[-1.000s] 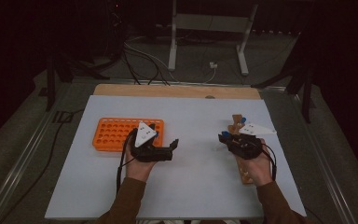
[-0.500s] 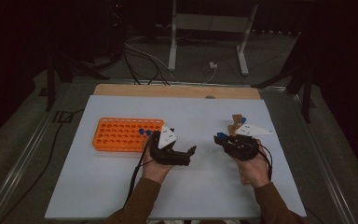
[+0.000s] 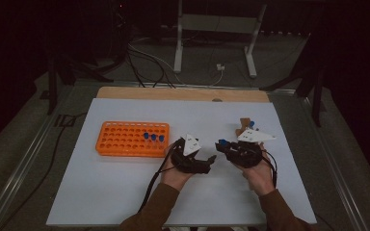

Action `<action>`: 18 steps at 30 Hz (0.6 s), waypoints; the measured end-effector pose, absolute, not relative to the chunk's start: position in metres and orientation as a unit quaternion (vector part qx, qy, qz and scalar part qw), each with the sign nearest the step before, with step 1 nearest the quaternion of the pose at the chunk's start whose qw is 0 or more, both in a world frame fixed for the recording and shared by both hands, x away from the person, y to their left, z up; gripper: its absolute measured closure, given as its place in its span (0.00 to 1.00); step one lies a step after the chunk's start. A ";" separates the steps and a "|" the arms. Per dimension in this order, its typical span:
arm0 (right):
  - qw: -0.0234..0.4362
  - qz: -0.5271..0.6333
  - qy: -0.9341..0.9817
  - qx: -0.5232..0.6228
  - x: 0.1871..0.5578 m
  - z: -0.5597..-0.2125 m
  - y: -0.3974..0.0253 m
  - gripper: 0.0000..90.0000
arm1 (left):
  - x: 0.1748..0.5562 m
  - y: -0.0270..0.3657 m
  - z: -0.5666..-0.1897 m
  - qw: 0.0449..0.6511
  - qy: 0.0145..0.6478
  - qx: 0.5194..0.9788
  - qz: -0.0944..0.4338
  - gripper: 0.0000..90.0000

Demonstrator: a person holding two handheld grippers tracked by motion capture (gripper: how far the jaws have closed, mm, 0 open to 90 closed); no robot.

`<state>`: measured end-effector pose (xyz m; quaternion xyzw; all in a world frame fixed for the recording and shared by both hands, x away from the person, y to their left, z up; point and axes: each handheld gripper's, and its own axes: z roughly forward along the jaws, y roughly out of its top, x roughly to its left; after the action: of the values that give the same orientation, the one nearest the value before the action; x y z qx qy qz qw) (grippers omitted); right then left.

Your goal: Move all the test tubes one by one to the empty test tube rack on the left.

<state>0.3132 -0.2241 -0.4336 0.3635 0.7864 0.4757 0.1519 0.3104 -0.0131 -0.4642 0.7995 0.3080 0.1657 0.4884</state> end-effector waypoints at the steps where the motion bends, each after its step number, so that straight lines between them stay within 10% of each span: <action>1: 0.151 0.475 0.787 0.363 0.313 -0.434 -0.223 0.85 | 0.310 -0.015 -0.465 0.488 0.307 0.800 0.167 0.23; 18: 0.134 0.483 0.788 0.359 0.311 -0.435 -0.217 0.85 | 0.307 -0.027 -0.468 0.497 0.276 0.807 0.158 0.82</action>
<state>0.3110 -0.2173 -0.4346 0.3587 0.7876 0.4827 0.1340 0.3071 -0.0268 -0.4684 0.8074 0.2764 0.1582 0.4967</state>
